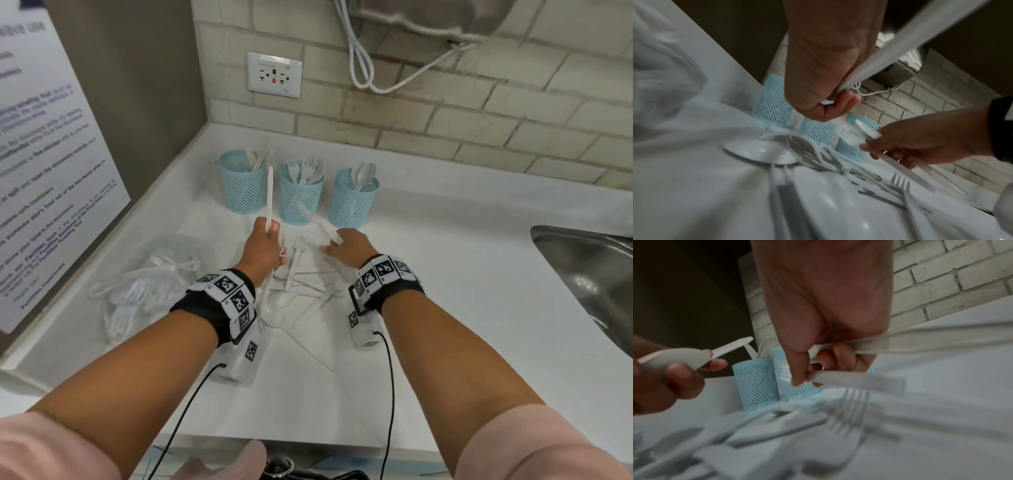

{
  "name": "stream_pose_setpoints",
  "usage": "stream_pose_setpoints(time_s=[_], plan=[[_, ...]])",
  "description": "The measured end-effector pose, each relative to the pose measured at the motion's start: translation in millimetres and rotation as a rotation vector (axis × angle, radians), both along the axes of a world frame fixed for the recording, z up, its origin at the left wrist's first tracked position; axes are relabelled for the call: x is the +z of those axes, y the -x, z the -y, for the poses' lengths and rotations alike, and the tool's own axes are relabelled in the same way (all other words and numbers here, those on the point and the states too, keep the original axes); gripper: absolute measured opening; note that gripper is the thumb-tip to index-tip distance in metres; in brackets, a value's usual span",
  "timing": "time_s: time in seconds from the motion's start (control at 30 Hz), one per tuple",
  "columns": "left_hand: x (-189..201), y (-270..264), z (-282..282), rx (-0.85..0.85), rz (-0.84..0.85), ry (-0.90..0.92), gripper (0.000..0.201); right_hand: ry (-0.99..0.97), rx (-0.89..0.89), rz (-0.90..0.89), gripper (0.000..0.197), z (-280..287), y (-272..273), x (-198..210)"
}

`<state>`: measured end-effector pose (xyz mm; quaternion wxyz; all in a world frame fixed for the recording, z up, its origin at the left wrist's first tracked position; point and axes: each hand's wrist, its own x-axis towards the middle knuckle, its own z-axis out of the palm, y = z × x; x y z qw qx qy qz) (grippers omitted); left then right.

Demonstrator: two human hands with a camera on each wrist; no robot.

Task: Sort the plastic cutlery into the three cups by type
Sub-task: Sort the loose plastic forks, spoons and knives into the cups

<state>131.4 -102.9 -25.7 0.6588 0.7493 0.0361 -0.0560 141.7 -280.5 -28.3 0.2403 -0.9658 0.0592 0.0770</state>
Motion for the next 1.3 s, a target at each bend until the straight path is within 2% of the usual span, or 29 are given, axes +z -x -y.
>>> stream_pose_setpoints(time_s=[0.13, 0.23, 0.33, 0.4, 0.47, 0.57, 0.63, 0.73, 0.87, 1.0, 1.07, 1.17, 1.23, 1.3], plan=[[1, -7, 2, -0.007, -0.021, -0.017, 0.013, -0.404, 0.031, 0.035, 0.011, -4, -4, 19], [0, -11, 3, -0.045, -0.027, -0.039, 0.026, -0.702, 0.006, -0.012, 0.014, -8, -5, 28], [-1, -10, 1, -0.109, -0.014, 0.003, 0.025, -0.983, -0.027, -0.102, 0.020, -15, -11, 29], [-2, -8, -1, -0.122, -0.002, 0.060, 0.020, -1.109, -0.033, -0.168, 0.021, -17, -13, 30], [-1, -6, 0, -0.102, -0.012, 0.085, 0.023, -1.189, -0.020, -0.228, 0.019, -20, -12, 32], [0, -2, 6, -0.116, -0.056, 0.134, 0.031, -1.237, 0.005, -0.306, 0.019, -23, -10, 29], [3, 4, 9, -0.162, -0.064, 0.164, 0.032, -1.278, 0.070, -0.326, 0.027, -27, -7, 26], [6, 8, 10, -0.220, -0.041, 0.233, 0.026, -1.321, 0.124, -0.331, 0.027, -35, -2, 26], [4, 2, 4, -0.183, -0.012, 0.291, 0.020, -1.365, 0.123, -0.299, 0.022, -43, -1, 24], [5, 2, 0, -0.245, 0.064, 0.312, 0.001, -1.430, 0.173, -0.294, 0.022, -49, 2, 29], [5, 3, -2, -0.233, 0.050, 0.336, 0.017, -1.447, 0.186, -0.302, 0.028, -50, 1, 27], [5, 3, -2, -0.192, -0.013, 0.423, 0.039, -1.460, 0.067, -0.302, 0.023, -51, -3, 23], [7, 5, -3, -0.191, -0.031, 0.440, 0.039, -1.399, -0.025, -0.278, 0.031, -51, -8, 22], [8, 6, -4, -0.205, -0.051, 0.439, 0.035, -1.315, -0.150, -0.178, 0.040, -50, -13, 23]])
